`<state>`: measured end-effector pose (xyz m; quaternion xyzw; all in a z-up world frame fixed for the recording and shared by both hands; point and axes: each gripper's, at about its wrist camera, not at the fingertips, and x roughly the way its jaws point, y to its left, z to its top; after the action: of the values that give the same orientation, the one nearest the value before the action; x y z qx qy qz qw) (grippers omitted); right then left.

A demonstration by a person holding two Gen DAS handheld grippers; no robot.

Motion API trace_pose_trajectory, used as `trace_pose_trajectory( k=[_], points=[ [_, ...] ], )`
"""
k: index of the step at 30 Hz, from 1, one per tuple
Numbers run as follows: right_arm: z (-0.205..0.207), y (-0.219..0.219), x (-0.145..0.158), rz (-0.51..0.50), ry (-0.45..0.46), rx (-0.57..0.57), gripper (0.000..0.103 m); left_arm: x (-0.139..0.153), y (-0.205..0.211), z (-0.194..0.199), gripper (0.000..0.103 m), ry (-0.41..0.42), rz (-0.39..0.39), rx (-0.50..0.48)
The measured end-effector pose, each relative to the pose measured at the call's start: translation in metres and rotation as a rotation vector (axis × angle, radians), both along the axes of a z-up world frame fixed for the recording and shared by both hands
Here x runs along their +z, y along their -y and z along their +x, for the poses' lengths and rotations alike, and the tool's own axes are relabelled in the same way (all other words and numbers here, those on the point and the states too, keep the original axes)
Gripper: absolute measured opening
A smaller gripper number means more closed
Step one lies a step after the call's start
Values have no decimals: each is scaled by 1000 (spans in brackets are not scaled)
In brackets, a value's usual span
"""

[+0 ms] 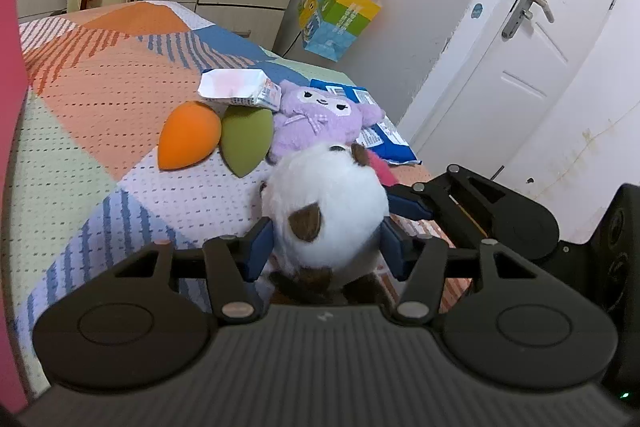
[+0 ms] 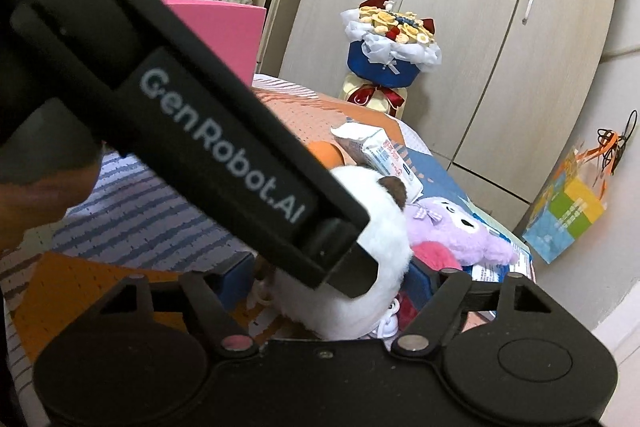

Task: Organize soft objects
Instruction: 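Carry the white plush toy with the left tool into the pink box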

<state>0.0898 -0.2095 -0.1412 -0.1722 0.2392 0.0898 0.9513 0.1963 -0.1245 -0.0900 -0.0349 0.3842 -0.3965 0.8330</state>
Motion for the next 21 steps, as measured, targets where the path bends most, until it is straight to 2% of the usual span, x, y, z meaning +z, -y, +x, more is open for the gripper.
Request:
trace_pose_trajectory(
  k=[2, 7, 9, 15, 17, 21],
  points=[
    [-5, -3, 3, 14, 9, -9, 69, 3, -4, -6, 55, 9, 14, 9],
    [-18, -8, 5, 98, -4, -1, 68, 9, -19, -21, 55, -3, 48, 19],
    [-24, -11, 4, 137, -16, 8, 68, 11, -21, -28, 55, -6, 86, 24],
    [-17, -14, -2, 177, -80, -18, 72, 14, -25, -37, 52, -9, 130, 40],
    [-16, -14, 0, 195, -93, -17, 68, 16, -26, -42, 52, -1, 141, 43],
    [-23, -15, 6, 226, -107, -5, 65, 26, -32, -55, 52, 12, 166, 40]
  ],
)
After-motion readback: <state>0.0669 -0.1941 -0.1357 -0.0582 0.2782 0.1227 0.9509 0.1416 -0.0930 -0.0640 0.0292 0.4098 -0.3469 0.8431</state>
